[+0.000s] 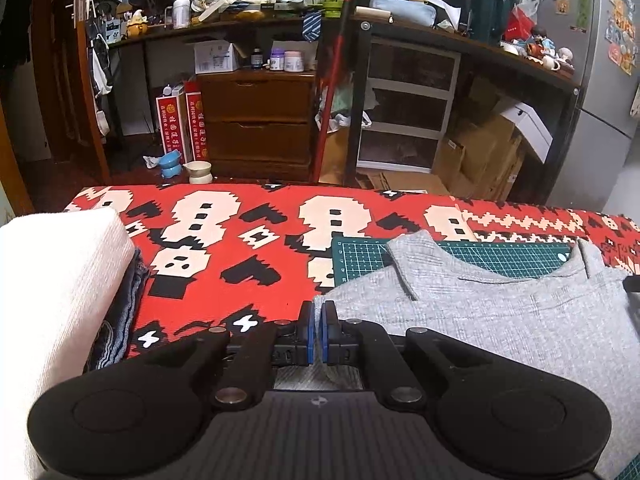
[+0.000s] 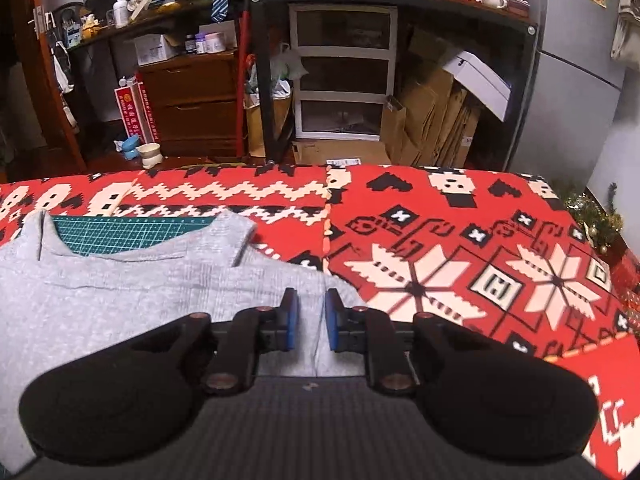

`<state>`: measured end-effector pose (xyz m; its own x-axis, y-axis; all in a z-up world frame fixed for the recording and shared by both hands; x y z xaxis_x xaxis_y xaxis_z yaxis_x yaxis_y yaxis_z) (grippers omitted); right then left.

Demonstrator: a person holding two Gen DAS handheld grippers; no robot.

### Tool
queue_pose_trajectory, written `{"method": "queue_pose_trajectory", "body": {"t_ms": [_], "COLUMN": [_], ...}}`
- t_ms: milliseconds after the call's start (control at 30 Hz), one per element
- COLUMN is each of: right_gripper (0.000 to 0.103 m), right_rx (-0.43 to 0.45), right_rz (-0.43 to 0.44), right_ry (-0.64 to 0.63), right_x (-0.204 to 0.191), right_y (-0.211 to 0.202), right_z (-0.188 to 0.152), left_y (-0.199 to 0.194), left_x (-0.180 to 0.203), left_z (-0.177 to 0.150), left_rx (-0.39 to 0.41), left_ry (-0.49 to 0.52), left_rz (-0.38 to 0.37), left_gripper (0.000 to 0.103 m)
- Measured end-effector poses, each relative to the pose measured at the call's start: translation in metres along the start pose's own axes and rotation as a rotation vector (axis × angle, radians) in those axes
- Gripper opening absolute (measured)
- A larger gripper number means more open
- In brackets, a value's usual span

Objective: Fold clothes

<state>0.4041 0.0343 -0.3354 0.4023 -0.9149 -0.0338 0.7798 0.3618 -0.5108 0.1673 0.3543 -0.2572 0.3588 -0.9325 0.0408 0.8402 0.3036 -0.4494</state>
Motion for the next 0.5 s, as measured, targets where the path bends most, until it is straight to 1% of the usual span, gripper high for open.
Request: {"method": "queue_pose_trajectory", "body": {"t_ms": [67,100,267,333,433,500], "right_gripper": [0.011,0.002,0.001,0.001,0.002,0.003], "right_rx": [0.003,0.008,0.062,0.053,0.031,0.027], "right_rz": [-0.003,-0.015,-0.067,-0.072,-0.073,-0.072], "right_ry": [-0.020,-0.034,-0.001,0.010,0.004,-0.005], "right_x": [-0.003,-0.003,0.004,0.007,0.008,0.008], "right_y": [0.003,0.002,-0.011,-0.008,-0.002,0.000], "right_z": [0.000,0.000,0.003,0.002,-0.002,-0.003], "left_y": [-0.001,-0.002,-0.006,-0.008,0.002,0.007], "left_x": [0.001,0.001,0.002,0.002,0.001,-0.003], "left_z": [0.001,0.001,0.004,0.005,-0.001,-0.004], "left_rx": [0.000,0.005,0.033,0.044,0.000,-0.029], "left_ry": [0.007,0.013,0.044,0.056,0.057,0.031], "left_rz": [-0.001,0.000,0.007,0.010,0.012,0.006], "left_gripper": [0.004,0.004,0.003,0.003,0.003,0.004]}}
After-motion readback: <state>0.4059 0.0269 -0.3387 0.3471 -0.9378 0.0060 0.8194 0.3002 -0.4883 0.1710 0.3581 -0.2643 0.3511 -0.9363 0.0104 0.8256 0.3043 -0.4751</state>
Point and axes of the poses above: each gripper's, at about its wrist camera, not at the fingertips, and y roughly the way its jaws point, x to its right, z to its top, the point moved 3 cm from there along y, roughly the way its jaws point, and after that the axes turned 13 degrees about x, right-handed, at the moved point
